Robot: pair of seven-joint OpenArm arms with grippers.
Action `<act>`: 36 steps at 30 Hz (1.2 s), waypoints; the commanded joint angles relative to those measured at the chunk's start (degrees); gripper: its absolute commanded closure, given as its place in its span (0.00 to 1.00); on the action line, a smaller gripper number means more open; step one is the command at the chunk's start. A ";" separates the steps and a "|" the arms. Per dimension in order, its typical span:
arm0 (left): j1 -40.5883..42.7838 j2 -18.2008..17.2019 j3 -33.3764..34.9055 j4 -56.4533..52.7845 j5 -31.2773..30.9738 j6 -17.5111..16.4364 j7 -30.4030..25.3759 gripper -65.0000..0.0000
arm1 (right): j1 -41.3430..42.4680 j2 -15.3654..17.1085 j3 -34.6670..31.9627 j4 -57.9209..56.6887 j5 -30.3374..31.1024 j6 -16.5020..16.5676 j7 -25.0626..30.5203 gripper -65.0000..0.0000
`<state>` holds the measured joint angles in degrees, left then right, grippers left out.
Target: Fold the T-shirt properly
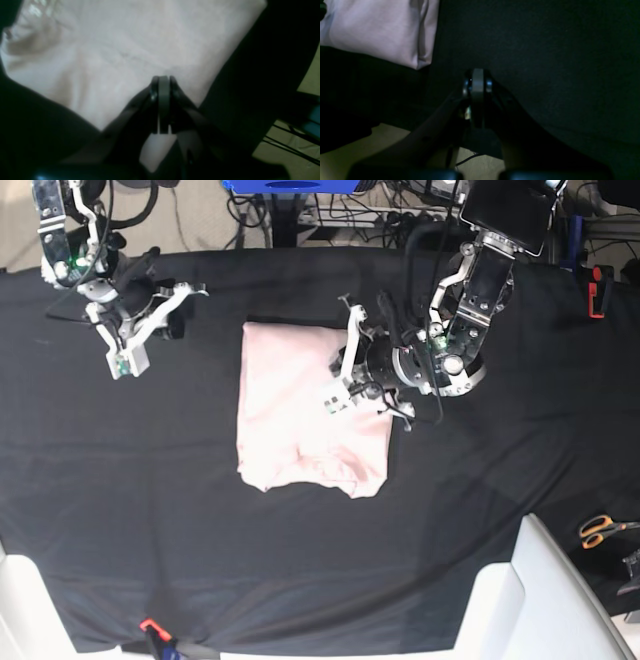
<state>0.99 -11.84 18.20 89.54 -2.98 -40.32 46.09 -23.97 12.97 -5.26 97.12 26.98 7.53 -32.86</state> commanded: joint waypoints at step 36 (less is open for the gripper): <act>-0.51 -8.43 -0.48 -3.34 -0.14 6.25 -5.16 1.00 | 3.79 0.35 -8.50 2.97 0.49 5.09 0.38 1.00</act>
<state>1.41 -19.46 18.11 85.43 -3.03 -34.48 41.36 -20.47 12.82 -13.85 99.02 26.98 12.45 -33.41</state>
